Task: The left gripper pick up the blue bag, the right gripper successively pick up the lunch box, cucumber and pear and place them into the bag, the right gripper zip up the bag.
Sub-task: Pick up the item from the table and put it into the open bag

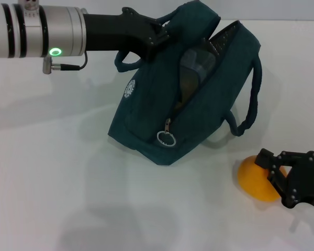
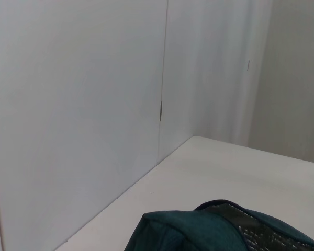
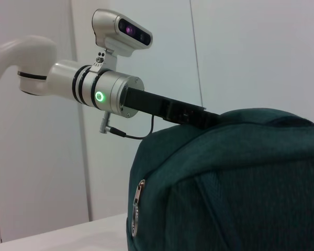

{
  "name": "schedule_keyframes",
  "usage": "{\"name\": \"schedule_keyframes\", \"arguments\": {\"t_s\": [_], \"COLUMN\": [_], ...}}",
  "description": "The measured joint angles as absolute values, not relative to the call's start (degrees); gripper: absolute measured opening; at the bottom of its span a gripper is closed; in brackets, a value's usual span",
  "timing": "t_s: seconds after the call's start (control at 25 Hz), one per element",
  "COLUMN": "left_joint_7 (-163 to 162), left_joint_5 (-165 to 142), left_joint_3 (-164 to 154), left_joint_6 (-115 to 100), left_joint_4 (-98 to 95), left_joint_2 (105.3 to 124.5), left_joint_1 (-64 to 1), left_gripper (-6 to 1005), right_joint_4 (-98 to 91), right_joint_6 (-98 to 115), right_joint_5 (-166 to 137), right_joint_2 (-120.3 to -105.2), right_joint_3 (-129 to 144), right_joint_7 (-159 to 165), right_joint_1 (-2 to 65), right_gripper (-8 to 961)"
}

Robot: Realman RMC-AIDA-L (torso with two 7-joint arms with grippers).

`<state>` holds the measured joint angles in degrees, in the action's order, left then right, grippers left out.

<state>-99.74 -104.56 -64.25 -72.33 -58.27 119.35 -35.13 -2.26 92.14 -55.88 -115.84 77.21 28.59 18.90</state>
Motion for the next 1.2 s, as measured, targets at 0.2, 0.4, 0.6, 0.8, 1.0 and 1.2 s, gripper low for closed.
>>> {"name": "schedule_keyframes", "arguments": {"t_s": [0.2, 0.4, 0.6, 0.8, 1.0, 1.2], "left_joint_7": [-99.8, -99.0, -98.8, -98.9, -99.4, -100.5], "left_joint_5": [-104.5, -104.5, -104.3, -104.1, -103.6, -103.1], "left_joint_3": [-64.2, -64.3, -64.1, -64.2, -63.9, -64.2], "left_joint_6": [-72.4, -72.5, -72.9, -74.1, -76.5, -77.6], "left_joint_4": [-58.3, -58.3, -58.4, -59.1, -60.8, -62.3], "left_joint_2": [119.35, 119.39, 119.43, 119.38, 119.35, 119.4], "left_joint_1": [-34.9, -34.6, -34.2, -33.9, -33.8, -33.7], "left_gripper": [49, 49, 49, 49, 49, 49], "right_joint_4": [-2.3, -3.0, -6.9, -13.6, -19.6, -22.3], "right_joint_6": [94.8, 98.6, 105.3, 108.3, 107.8, 105.9], "right_joint_5": [-54.6, -53.1, -50.3, -49.8, -49.5, -49.5], "right_joint_2": [-115.71, -115.57, -115.47, -115.29, -114.95, -115.08], "right_joint_3": [76.7, 76.6, 76.6, 76.8, 75.3, 72.5], "right_joint_7": [27.4, 26.3, 26.6, 31.4, 40.1, 46.8], "right_joint_1": [18.0, 18.1, 18.1, 20.0, 22.6, 26.1], "right_gripper": [23, 22, 23, 22, 22, 23]}}
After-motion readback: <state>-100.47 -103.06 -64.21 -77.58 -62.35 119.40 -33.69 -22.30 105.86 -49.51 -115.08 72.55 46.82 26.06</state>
